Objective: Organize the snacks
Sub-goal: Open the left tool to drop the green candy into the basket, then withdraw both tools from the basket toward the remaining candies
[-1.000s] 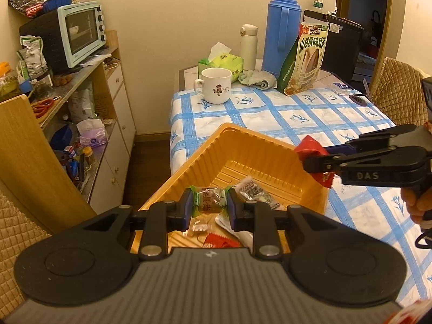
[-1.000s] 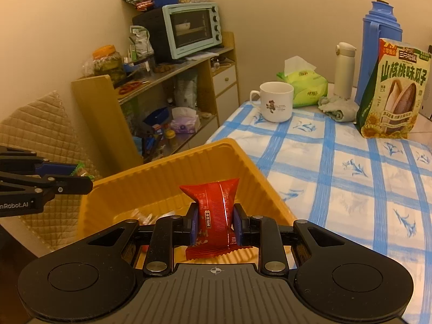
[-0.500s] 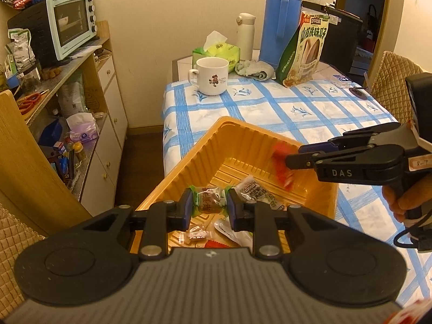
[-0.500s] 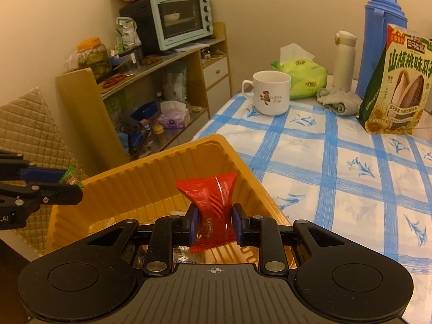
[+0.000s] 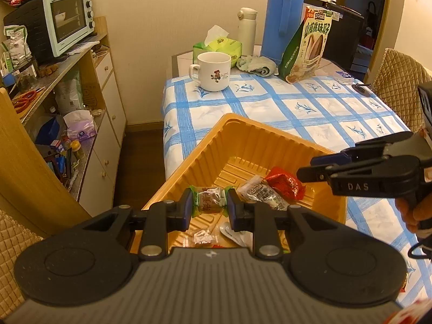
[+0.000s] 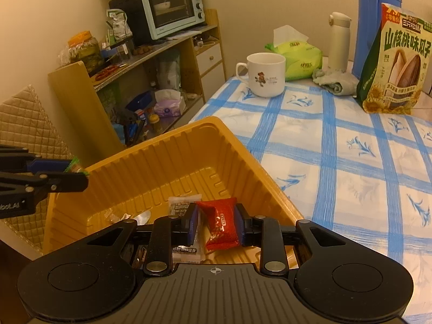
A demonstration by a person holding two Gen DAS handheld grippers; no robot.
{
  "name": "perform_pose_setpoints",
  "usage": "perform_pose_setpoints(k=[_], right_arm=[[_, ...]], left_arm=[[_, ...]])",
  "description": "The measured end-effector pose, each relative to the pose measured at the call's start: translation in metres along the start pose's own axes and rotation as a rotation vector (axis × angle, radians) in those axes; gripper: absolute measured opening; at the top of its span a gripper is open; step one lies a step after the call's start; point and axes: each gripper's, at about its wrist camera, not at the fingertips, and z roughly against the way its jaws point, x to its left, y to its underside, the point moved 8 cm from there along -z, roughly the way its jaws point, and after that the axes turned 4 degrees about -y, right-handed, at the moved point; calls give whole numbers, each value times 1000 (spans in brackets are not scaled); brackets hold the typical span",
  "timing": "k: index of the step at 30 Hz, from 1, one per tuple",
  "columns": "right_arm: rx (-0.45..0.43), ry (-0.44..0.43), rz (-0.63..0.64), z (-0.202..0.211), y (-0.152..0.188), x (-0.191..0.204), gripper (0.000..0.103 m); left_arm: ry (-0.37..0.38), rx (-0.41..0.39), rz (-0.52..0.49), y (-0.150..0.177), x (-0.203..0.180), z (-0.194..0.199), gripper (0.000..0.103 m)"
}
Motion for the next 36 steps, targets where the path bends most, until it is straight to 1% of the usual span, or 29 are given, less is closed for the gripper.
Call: perform_pose_setpoints(k=[15,19,21,23,25,26,28,31,33,34,36], right_arm=[[-17,17,-22,9,-2,-1,31],[-20,19,-22,12,-1,0,32],[-25,19,-25,15,0,2,38],[-37,16,-29,18,0,4,52],[-47,9,-30,21,2,6,58],[-47,6,-29,23,2,8,60],[-47,0,-29,26,4,11,62],[-46,-9,-28,31,8,17,69],[-50,-12,-27,35,10,20,75],[-52,-14,-26,37,11,21,76],[-52,-18,-26,42,13,25,79]], left_arm=[[32,-15,-42,-22,-18,-27,26],[30,-16,-42,-22,-20,-29,37],[22,-13,-37,-20,-19,-28,41],[17,-7,-32,-17,-16,-26,44],[13,-3,-26,-13,-13,-22,46],[9,0,-24,-11,-12,-20,46],[3,2,-16,-7,-9,-13,51],[-2,6,-1,0,-6,-1,56],[-5,11,9,5,-5,7,58],[-6,12,14,7,-5,11,62],[-7,11,24,11,-5,20,64]])
